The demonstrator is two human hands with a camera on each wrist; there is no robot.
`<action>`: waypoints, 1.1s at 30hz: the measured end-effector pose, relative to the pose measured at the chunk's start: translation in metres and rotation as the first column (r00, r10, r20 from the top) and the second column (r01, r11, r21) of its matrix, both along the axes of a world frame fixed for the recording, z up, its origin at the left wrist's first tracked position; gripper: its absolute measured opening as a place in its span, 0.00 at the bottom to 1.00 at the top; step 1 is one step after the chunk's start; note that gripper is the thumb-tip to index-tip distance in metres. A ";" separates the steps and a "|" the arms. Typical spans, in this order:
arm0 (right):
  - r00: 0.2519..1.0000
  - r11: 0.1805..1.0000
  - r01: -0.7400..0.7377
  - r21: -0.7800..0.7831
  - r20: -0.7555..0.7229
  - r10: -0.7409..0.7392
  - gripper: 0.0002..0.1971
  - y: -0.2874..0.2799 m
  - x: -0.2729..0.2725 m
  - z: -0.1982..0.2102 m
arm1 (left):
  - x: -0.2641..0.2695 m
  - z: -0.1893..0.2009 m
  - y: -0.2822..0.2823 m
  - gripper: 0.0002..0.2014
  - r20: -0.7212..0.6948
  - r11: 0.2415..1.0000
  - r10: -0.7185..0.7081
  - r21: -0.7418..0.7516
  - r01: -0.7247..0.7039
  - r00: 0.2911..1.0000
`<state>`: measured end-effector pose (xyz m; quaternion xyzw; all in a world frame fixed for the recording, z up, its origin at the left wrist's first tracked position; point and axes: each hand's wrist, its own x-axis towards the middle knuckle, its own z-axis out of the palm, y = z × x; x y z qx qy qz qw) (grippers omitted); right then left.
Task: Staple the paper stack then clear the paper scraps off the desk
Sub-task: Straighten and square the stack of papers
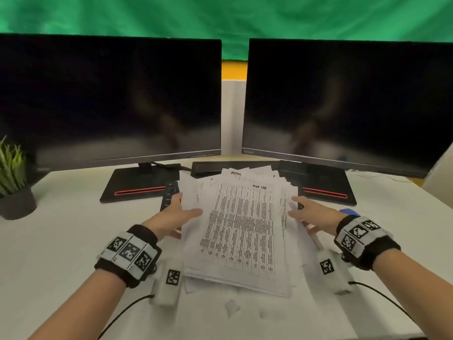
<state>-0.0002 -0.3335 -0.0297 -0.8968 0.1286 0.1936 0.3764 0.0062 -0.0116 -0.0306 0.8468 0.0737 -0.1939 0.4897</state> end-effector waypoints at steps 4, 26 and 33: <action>0.981 0.962 0.195 0.194 -0.027 -0.193 0.37 0.004 0.002 -0.005 | 0.007 -0.001 -0.009 0.52 -0.065 0.960 0.145 -0.231 -0.157 0.987; 0.889 0.546 0.433 0.717 -0.241 -0.388 0.19 0.005 -0.017 -0.006 | -0.032 0.085 -0.047 0.18 0.405 0.932 -0.120 -0.269 0.243 0.906; 0.907 0.492 0.404 0.771 -0.269 -0.324 0.19 0.014 -0.025 0.001 | -0.031 0.098 -0.046 0.22 0.523 0.952 -0.101 -0.198 0.235 0.847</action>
